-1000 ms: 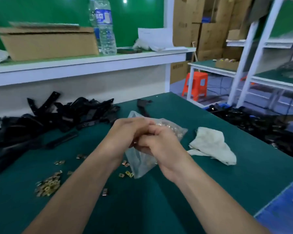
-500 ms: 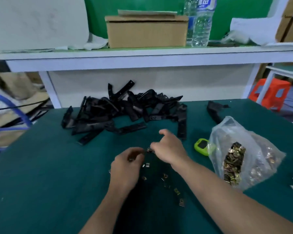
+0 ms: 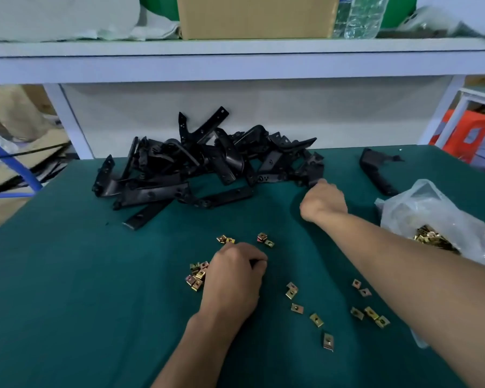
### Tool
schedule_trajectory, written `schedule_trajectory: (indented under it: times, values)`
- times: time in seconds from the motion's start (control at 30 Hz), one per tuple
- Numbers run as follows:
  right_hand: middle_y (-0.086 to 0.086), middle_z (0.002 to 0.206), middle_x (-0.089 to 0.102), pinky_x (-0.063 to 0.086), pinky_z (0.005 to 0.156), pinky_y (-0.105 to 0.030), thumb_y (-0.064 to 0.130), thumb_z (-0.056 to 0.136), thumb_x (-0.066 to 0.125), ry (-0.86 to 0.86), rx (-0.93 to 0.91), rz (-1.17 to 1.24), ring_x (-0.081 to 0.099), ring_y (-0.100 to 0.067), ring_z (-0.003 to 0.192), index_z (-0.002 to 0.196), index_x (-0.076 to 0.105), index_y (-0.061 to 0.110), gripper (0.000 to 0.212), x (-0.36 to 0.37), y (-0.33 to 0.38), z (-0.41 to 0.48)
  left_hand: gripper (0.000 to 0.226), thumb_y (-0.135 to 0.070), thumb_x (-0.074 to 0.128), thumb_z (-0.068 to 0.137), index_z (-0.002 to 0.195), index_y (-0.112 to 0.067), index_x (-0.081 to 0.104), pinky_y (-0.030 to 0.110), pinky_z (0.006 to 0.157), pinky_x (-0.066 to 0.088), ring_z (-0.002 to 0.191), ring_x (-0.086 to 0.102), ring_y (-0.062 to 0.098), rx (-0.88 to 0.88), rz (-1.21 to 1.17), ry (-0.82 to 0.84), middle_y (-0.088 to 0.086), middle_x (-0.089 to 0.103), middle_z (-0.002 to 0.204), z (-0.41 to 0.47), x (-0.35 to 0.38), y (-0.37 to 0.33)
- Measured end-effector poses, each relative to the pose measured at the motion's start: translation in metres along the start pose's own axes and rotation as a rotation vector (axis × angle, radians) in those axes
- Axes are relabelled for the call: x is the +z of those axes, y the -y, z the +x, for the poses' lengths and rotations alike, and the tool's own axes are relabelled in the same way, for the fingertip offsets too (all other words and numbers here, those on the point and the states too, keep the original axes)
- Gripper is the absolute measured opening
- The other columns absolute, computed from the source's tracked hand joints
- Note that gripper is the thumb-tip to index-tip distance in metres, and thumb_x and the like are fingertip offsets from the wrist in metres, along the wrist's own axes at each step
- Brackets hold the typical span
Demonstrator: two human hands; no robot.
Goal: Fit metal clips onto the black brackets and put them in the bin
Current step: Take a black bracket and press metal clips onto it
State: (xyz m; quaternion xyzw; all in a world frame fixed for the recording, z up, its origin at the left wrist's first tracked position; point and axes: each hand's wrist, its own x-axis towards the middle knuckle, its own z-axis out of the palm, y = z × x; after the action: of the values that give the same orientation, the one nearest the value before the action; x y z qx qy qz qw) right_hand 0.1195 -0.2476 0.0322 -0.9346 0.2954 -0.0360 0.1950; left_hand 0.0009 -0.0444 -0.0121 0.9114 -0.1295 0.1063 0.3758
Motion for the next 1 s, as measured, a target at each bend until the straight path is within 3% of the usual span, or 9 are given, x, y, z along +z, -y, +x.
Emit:
schedule_trajectory:
  times: [0.1, 0.2, 0.33, 0.43, 0.5, 0.53, 0.63, 0.73, 1.0]
  values:
    - [-0.015, 0.137, 0.052, 0.059, 0.081, -0.039, 0.006, 0.085, 0.066, 0.081, 0.094, 0.055, 0.062, -0.033, 0.11, 0.145, 0.04, 0.007, 0.065, -0.01, -0.003, -0.004, 0.015, -0.013, 0.07, 0.091, 0.087, -0.024, 0.08, 0.019, 0.082, 0.052, 0.084, 0.064, 0.0, -0.053, -0.031, -0.015, -0.017, 0.073, 0.091, 0.0, 0.0, -0.001]
    - [-0.013, 0.125, 0.059, 0.052, 0.06, -0.031, 0.01, 0.084, 0.071, 0.154, 0.14, 0.079, 0.062, -0.026, 0.087, 0.147, 0.037, 0.007, 0.071, -0.014, -0.006, -0.018, 0.018, -0.012, 0.067, 0.092, 0.091, -0.025, 0.081, 0.021, 0.085, 0.051, 0.088, 0.066, 0.003, -0.045, 0.005, -0.034, -0.015, 0.075, 0.097, -0.004, -0.003, -0.005]
    - [-0.011, 0.098, 0.061, 0.041, 0.056, -0.027, 0.006, 0.079, 0.065, 0.254, 0.117, 0.663, 0.057, -0.025, 0.077, 0.112, 0.058, 0.006, 0.034, -0.016, -0.005, -0.055, 0.02, -0.025, 0.069, 0.087, 0.104, -0.03, 0.079, 0.024, 0.101, 0.042, 0.107, 0.061, 0.006, 0.097, 0.11, -0.049, -0.016, 0.075, 0.109, -0.012, -0.007, -0.013]
    - [0.002, 0.078, 0.063, 0.041, 0.051, -0.023, -0.001, 0.07, 0.061, 0.363, -0.054, 0.918, 0.056, -0.013, 0.062, 0.123, 0.058, 0.023, 0.058, -0.024, -0.015, -0.1, 0.036, -0.043, 0.061, 0.08, 0.112, -0.039, 0.076, 0.011, 0.105, 0.03, 0.115, 0.053, 0.0, 0.15, 0.051, 0.155, -0.021, 0.07, 0.119, -0.021, -0.008, -0.023]
    - [0.018, 0.074, 0.065, 0.046, 0.049, -0.016, 0.002, 0.067, 0.061, 0.296, -0.185, 0.827, 0.059, -0.001, 0.056, 0.119, 0.063, 0.034, 0.061, -0.024, -0.033, -0.13, 0.039, -0.041, 0.058, 0.077, 0.111, -0.041, 0.076, 0.025, 0.11, 0.037, 0.117, 0.056, 0.007, 0.172, 0.059, 0.265, -0.02, 0.068, 0.121, -0.023, -0.006, -0.027]
    - [0.019, 0.077, 0.067, 0.05, 0.055, -0.017, 0.005, 0.067, 0.06, 0.229, -0.237, 0.725, 0.064, -0.001, 0.065, 0.115, 0.064, 0.037, 0.058, -0.022, -0.043, -0.142, 0.036, -0.038, 0.06, 0.079, 0.11, -0.04, 0.077, 0.031, 0.108, 0.04, 0.117, 0.057, 0.01, 0.167, 0.062, 0.281, -0.018, 0.068, 0.121, -0.023, -0.006, -0.028]
    - [0.019, 0.088, 0.067, 0.054, 0.075, -0.036, 0.018, 0.067, 0.056, 0.044, -0.33, 0.398, 0.064, -0.016, 0.084, 0.107, 0.054, 0.045, 0.048, -0.013, -0.068, -0.164, 0.023, -0.031, 0.073, 0.085, 0.107, -0.034, 0.079, 0.03, 0.098, 0.046, 0.111, 0.059, 0.014, 0.121, 0.056, 0.238, -0.014, 0.069, 0.114, -0.023, -0.006, -0.027]
    - [0.014, 0.092, 0.064, 0.048, 0.071, -0.038, 0.031, 0.075, 0.061, -0.083, -0.398, 0.267, 0.058, -0.023, 0.081, 0.106, 0.053, 0.04, 0.034, -0.006, -0.082, -0.169, 0.01, -0.033, 0.08, 0.081, 0.089, -0.026, 0.078, 0.027, 0.077, 0.041, 0.092, 0.059, 0.016, 0.063, 0.061, 0.135, -0.015, 0.061, 0.088, -0.03, -0.003, -0.024]
    - [0.018, 0.074, 0.057, 0.036, 0.056, -0.033, 0.04, 0.075, 0.066, -0.099, -0.452, 0.249, 0.05, -0.014, 0.067, 0.098, 0.052, 0.04, 0.027, 0.002, -0.096, -0.165, 0.006, -0.028, 0.077, 0.085, 0.086, -0.033, 0.081, 0.026, 0.065, 0.053, 0.065, 0.065, 0.006, -0.036, 0.001, -0.049, -0.016, 0.072, 0.069, -0.039, -0.006, -0.026]
